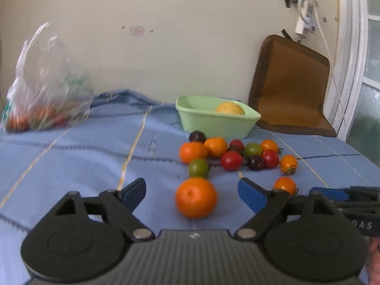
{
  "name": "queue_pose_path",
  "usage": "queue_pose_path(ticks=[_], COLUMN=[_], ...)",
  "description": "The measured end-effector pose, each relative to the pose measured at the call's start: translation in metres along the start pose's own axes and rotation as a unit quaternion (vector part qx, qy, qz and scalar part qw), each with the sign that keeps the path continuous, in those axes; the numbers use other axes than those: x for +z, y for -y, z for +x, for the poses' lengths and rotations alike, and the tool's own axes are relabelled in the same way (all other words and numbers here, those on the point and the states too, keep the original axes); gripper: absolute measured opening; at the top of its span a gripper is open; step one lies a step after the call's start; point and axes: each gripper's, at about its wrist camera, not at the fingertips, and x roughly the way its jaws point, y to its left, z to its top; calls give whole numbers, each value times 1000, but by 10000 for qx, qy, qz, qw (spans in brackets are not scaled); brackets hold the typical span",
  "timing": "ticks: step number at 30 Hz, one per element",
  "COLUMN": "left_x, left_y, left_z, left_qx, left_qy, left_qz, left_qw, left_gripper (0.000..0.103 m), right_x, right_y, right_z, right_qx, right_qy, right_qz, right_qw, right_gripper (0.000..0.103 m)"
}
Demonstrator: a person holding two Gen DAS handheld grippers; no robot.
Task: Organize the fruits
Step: 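Grasp a mandarin with the left gripper while the right gripper grasps an orange cherry tomato, then lower the mandarin into the basket with the left gripper while the right drops its tomato there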
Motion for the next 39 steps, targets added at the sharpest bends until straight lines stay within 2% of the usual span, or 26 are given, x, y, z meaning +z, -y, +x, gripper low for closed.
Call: queue_pose_path(ticks=[5,11,13,14,15,17,21,24,27,31,35,39], left_x=[4,1,1,0,0,0,-5,-14,-24,-39,-51,-44], left_y=[5,-4,-7,-8,-8,-8,-7,-1,5,18,37,35], left_z=[18,26,30,32,34,33,25,10,-9,-31,-41,-38], left_qx=[58,46,-18,-47,-76,-108,-165,-184,-376,-910,-898,-1036], left_qy=[-137,-350,-469,-551,-576,-550,-547,-509,-521,-659,-591,-708], left_qz=[162,19,-51,-78,-94,-86,-79,106,326,423,759,525], left_qw=[9998,9994,9989,9984,9983,9984,9983,9985,9974,9928,9913,9907], left_gripper=[85,76,61,48,43,42,42,42,42,42,42,42], right_x=[9,16,17,16,16,14,11,3,-9,-25,-34,-30], right_y=[-7,-7,-11,-12,-15,-19,-24,-27,-32,-35,-40,-34], right_z=[12,27,29,30,31,31,27,14,-4,-29,-38,-35], right_qx=[-51,-43,-69,-89,-122,-170,-235,-201,-108,145,148,239], right_qy=[-42,-231,-252,-262,-263,-268,-247,-213,-165,-200,-148,-180], right_qz=[-206,-246,-320,-382,-453,-603,-759,-839,-938,-1020,-1180,-1007], right_qw=[9998,9994,9991,9989,9986,9977,9965,9960,9954,9945,9928,9945], right_gripper=[48,47,45,39,37,32,32,32,32,31,31,31])
